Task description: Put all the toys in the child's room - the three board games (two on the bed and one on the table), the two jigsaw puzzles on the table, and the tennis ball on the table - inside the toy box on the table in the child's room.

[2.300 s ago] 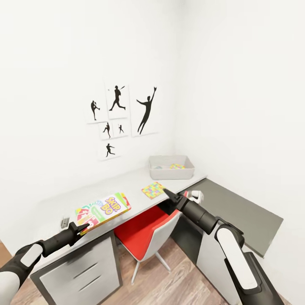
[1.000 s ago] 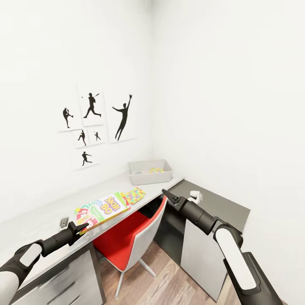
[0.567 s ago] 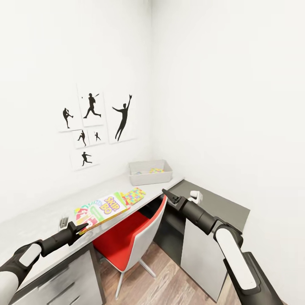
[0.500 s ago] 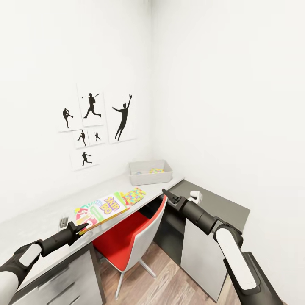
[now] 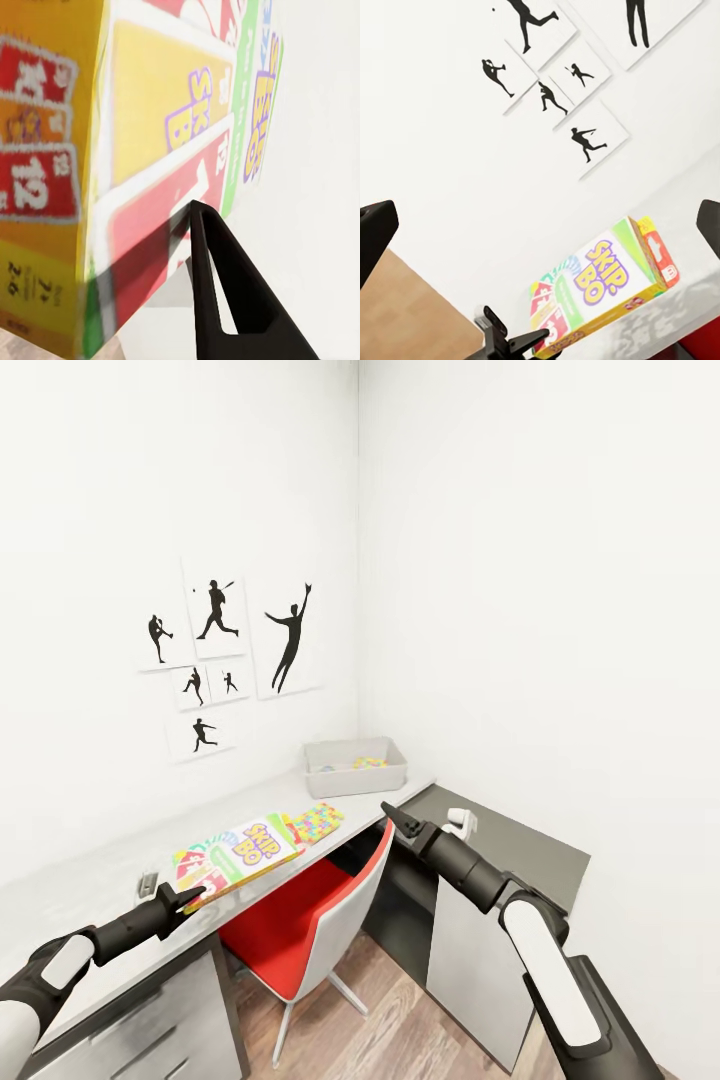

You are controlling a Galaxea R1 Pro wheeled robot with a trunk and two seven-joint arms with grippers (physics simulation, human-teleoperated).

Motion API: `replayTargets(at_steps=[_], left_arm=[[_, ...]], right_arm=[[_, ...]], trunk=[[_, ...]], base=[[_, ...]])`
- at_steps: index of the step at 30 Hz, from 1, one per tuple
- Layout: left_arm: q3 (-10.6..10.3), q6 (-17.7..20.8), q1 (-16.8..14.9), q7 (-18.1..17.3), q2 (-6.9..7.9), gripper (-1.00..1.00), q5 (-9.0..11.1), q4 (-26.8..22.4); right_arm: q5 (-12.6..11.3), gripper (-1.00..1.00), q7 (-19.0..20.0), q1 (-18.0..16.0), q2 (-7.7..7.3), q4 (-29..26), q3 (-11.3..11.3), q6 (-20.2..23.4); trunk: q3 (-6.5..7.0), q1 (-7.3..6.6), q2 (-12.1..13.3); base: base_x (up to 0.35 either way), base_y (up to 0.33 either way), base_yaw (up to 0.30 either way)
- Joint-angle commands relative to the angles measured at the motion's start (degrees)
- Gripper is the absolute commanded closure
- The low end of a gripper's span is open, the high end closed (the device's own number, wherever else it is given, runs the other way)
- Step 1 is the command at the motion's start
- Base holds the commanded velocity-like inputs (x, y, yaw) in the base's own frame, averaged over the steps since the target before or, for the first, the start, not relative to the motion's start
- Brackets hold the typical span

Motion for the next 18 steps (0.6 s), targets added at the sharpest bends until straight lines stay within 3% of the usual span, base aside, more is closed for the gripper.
replayTargets(at_steps=[1,7,18], left_arm=[[0.1,0.3,0.0,-0.1,0.07,1.00,0.0,0.0],[0.2,0.4,0.0,-0.3,0.72,1.00,0.3,0.0],[0.1,0.5,0.0,-1.5,1.19,1.00,0.3,0.0]], right_arm=[[-0.3,-1.00,0.0,0.0,-0.03,0.0,0.0,0.2],[-0.2,-1.00,-0.2,0.0,0.02,0.0,0.9,0.1],[-0.5,-1.00,-0.4,0.0,-0.03,0.0,2.5,0.0]], trunk=[[-0.02,0.02,0.0],[0.03,0.02,0.0],[0.52,0.02,0.0]], base=[[0.000,0.000,0.000],[0.000,0.000,-0.034],[0.000,0.000,-0.213]])
